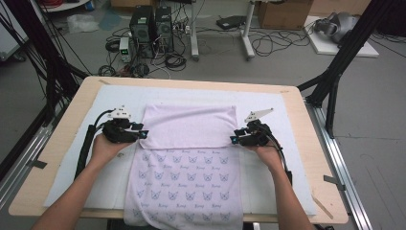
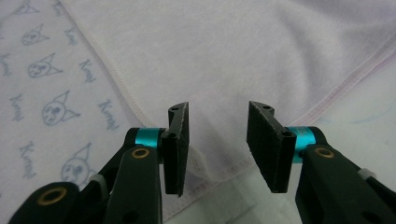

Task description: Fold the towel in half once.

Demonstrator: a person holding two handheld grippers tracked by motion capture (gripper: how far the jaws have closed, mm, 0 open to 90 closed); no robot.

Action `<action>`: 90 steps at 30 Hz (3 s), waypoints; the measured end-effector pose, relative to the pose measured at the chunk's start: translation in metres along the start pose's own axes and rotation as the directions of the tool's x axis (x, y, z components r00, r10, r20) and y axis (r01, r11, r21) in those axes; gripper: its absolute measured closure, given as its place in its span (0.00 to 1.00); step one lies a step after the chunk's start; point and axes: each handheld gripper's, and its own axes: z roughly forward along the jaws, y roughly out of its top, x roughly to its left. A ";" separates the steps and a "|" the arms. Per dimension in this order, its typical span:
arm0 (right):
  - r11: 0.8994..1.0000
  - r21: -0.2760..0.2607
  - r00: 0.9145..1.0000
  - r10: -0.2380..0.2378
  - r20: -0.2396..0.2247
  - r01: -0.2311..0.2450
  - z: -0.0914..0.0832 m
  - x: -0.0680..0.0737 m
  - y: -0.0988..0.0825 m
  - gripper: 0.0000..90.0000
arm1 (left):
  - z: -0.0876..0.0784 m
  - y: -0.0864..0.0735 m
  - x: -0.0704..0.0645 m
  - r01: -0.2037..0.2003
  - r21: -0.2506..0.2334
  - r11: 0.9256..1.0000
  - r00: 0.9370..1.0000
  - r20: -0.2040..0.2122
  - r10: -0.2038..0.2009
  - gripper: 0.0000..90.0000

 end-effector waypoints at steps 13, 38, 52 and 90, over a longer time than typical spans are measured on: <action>1.000 0.010 0.999 0.010 -0.033 -0.009 0.005 0.007 -0.013 0.71 | 0.011 -0.021 -0.013 -0.042 0.089 0.995 0.999 0.029 0.039 0.72; 0.986 -0.098 0.987 -0.145 -0.074 0.137 -0.055 0.077 -0.010 0.98 | -0.060 -0.028 -0.053 -0.081 -0.014 0.997 0.996 0.032 0.081 0.95; 0.988 -0.122 0.987 -0.107 -0.117 0.093 -0.043 0.090 -0.037 0.65 | -0.055 -0.049 -0.061 -0.087 -0.033 0.996 0.994 0.058 0.089 0.68; 0.979 -0.140 0.981 -0.163 -0.105 0.148 -0.065 0.104 -0.022 0.96 | -0.091 -0.029 -0.084 -0.145 -0.061 0.988 0.988 0.048 0.148 0.97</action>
